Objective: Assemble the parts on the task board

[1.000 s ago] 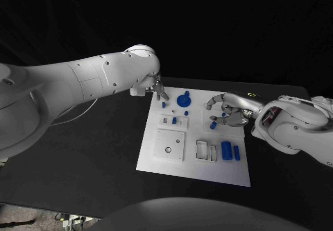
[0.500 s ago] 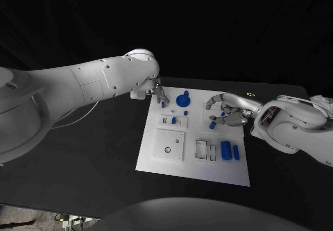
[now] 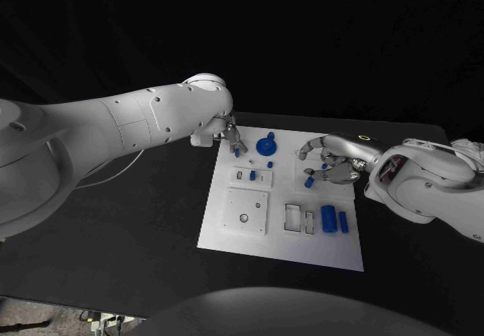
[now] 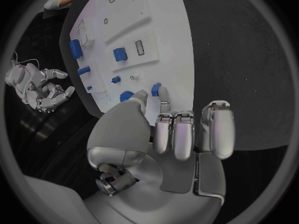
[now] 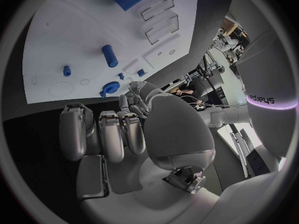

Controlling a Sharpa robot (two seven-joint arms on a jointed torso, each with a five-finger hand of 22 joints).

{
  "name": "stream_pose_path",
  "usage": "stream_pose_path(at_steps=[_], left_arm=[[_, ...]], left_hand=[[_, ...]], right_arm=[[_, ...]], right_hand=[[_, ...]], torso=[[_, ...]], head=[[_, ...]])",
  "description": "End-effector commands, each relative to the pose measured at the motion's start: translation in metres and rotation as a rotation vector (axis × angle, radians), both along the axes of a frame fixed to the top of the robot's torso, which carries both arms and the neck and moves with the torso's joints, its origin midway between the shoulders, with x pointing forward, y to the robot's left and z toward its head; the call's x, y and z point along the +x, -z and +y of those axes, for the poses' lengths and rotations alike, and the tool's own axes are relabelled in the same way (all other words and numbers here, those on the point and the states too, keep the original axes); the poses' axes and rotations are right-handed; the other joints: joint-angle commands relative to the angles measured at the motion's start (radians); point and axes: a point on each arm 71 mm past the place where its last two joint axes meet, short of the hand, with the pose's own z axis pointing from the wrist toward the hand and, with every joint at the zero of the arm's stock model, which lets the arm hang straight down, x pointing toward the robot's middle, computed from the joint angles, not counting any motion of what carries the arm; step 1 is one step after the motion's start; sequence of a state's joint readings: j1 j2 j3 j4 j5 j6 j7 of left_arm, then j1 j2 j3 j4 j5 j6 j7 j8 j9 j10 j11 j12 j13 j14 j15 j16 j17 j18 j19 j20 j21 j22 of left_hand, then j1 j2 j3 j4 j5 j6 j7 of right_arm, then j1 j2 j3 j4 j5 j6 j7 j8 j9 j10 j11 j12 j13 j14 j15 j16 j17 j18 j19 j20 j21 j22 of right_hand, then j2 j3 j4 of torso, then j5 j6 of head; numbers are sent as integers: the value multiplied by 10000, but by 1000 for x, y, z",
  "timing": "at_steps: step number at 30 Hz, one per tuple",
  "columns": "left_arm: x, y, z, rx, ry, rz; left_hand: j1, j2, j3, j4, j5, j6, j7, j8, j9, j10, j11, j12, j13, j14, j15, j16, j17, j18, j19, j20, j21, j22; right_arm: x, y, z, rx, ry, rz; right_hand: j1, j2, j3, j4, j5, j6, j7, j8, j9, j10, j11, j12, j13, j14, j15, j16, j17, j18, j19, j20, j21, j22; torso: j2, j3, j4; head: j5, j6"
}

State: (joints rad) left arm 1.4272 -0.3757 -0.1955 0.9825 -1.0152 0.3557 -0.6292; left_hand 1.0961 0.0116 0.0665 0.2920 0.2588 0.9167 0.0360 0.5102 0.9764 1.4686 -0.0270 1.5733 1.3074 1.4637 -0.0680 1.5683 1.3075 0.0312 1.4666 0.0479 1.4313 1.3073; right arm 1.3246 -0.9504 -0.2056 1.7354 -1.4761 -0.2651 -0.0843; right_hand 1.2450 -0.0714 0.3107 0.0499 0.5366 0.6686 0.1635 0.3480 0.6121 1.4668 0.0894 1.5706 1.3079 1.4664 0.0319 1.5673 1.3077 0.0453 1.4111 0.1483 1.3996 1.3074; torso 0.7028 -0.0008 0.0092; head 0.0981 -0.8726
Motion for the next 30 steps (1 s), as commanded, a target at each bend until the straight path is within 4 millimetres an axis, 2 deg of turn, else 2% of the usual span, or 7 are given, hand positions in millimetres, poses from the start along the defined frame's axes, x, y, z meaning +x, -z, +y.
stream_pose_path(at_steps=[1, 6, 13, 18, 21, 26, 30], left_arm=[[-1, 1, -3, -104, 139, 100], [-1, 2, -2, -78, 91, 109], [-1, 3, 0, -89, 43, 98], [-1, 5, -1, -105, 51, 114], [-1, 6, -2, -169, 56, 112], [-2, 7, -3, -290, 50, 87], [-1, 7, -4, -419, 46, 57]], left_hand=[[182, -36, 5, -62, 182, 101, 19, -109, -22, 1022, 43, -25, 2634, 1071, 36, 25, 2633, 63, 178, -3, -60, 2138], [411, -45, 63, -72, 539, 150, 11, -247, -28, 1022, 38, -25, 2634, 1071, 36, 25, 2633, 71, 157, 1, -90, 2129], [772, -50, 233, -85, 1360, 199, -11, -421, 13, 1022, 21, -25, 2634, 1071, 23, 25, 2633, 76, 140, -6, -111, 2124], [1093, -39, 496, -109, 2173, 217, -34, -518, 82, 1022, -5, -25, 2634, 1071, 4, 25, 2633, 80, 129, -25, -124, 2119], [1264, -6, 679, -130, 2405, 237, -53, -531, 141, 1022, -20, -25, 2634, 1071, -6, 25, 2633, 81, 125, -33, -129, 2118], [1547, 15, 1211, -123, 1965, 261, -79, -531, 274, 1022, -42, -25, 2634, 1071, -33, 25, 2633, 79, 130, -59, -120, 2121], [1740, -104, 1705, -174, 1880, 302, -102, -497, 397, 1022, -68, -25, 2634, 1071, -47, 25, 2633, 76, 138, -78, -106, 2125]], right_arm=[[-1, 1, 1, -101, -70, 107], [-1, 2, 0, -113, -63, 126], [-1, 2, 0, -136, -52, 158], [-1, 2, 0, -139, -44, 173], [-1, 2, 0, -142, -41, 182], [-1, 3, 0, -157, -19, 196], [-1, 3, -1, -171, 4, 208]], right_hand=[[-93, 8, -10, 61, 43, 63, 11, 18, -16, 1040, 27, 2, 2629, 1044, 51, 35, 2631, 61, -20, -9, -2, 1952], [-95, 12, -7, 64, 52, 70, 10, 21, -18, 1040, 26, 2, 2629, 1044, 51, 35, 2631, 64, -30, -10, -14, 1948], [-94, 17, -2, 66, 65, 77, 8, 24, -20, 1040, 26, 2, 2629, 1044, 50, 35, 2631, 69, -44, -10, -29, 1942], [-81, 35, 32, 65, 187, 104, 5, 32, -35, 1040, 23, 2, 2629, 1044, 47, 35, 2631, 72, -52, -14, -42, 1938], [-77, 39, 44, 64, 233, 119, 3, 38, -40, 1040, 23, 2, 2629, 1044, 46, 35, 2631, 73, -54, -15, -47, 1937], [-67, 48, 64, 58, 299, 162, 0, 59, -42, 1040, 23, 2, 2629, 1044, 45, 35, 2631, 76, -63, -16, -59, 1933], [-59, 53, 75, 54, 328, 190, -2, 75, -42, 1040, 23, 2, 2629, 1044, 45, 35, 2631, 79, -73, -17, -72, 1929]], torso=[[1, 1, 0], [3, 4, 4], [10, 3, 2], [5, -2, -8], [7, 2, -7], [7, 1, 1], [5, 2, -1]], head=[[3, 0], [-8, 0], [-11, 0], [-2, 0], [-18, 0], [-24, 0], [-15, 0]])
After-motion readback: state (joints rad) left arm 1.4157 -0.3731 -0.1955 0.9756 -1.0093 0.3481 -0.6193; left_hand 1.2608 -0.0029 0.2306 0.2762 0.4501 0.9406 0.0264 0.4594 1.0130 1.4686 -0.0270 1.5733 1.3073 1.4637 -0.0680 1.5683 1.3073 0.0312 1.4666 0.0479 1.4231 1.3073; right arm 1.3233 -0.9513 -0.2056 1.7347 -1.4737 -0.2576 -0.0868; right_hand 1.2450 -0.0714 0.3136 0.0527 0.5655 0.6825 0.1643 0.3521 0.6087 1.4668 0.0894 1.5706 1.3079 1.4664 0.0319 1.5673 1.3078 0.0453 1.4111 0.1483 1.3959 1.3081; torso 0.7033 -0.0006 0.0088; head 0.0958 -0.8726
